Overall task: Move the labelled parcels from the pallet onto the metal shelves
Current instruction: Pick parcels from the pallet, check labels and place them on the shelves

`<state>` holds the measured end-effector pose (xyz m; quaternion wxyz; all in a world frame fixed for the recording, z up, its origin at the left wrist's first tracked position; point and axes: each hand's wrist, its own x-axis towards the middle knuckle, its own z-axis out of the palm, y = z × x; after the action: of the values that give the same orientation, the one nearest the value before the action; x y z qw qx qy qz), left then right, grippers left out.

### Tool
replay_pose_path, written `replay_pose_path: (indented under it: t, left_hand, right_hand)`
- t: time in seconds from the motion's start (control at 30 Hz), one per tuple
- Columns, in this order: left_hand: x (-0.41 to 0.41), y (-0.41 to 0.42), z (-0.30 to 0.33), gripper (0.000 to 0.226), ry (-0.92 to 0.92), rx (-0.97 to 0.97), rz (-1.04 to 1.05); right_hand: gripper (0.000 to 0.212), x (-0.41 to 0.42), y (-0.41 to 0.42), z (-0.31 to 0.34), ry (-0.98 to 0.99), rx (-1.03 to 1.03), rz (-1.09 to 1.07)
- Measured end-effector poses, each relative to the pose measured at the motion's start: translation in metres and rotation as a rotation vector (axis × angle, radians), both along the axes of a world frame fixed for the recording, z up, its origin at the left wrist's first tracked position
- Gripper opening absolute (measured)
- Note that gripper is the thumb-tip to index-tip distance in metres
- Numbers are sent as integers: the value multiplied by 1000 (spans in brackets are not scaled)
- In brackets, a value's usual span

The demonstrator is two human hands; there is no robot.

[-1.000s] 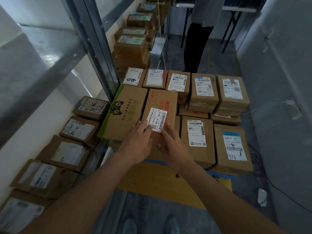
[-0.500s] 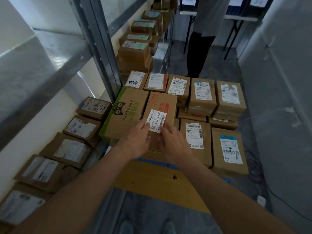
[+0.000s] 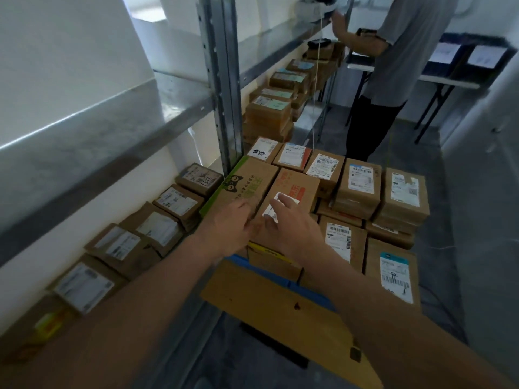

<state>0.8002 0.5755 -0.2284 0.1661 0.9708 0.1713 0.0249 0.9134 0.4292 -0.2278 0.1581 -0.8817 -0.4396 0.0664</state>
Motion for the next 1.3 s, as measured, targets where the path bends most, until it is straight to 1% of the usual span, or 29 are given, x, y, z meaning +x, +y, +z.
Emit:
replay_pose_path:
  t: [0.1,0.17,0.23,0.33,0.47,0.53,0.6,0.67,0.77,0.8,0.87,0.93,1.13,1.23,1.3]
  left_hand:
    - [-24,0,9,62,10,42,58]
    - [-41,-4,18,68,-7,26,99]
    - [-58,-10,29,69,-4,22,151]
    - [-82,-14,36,59,-22,41,200]
    - [-111,-13,37,35,-64,65,226]
    - [-127,-15,37,33,-84,67,230]
    - [-146,-17,36,38,-75,56,239]
    - [-167,-19,33,50,-49,42,260]
    - [-196,-23,31,75,-27,26,287]
    - [-205,-25,30,78,-25,27,290]
    - [-222,-25,23,71,-30,16,305]
    - [-239,-27,18,65,-35,2,326]
    - [-291,-33,9,66,-26,-6,433]
    - [-316,-36,2,58,27,-9,505]
    - [-334,-42,-1,55,54,-43,571]
  right_hand:
    - [46,-14,1,16,-37,21,53]
    - [46,-25,3,23,-49,32,83]
    - [47,-38,4,27,-48,44,107]
    - [51,-57,4,33,-66,62,140]
    - [55,-84,3,42,-92,47,177]
    - [53,-99,3,46,-100,38,185]
    - [48,-115,4,45,-114,41,202]
    - [47,-134,5,41,-114,35,243]
    - [59,-157,9,34,-99,7,280]
    - [64,-165,10,33,-99,-6,287]
    - [73,-179,12,30,-89,-21,313]
    - [67,-194,11,28,-52,-31,333]
    - [50,-234,18,30,-29,8,469]
    - [47,-252,27,25,3,25,552]
    - [44,-263,35,20,21,32,636]
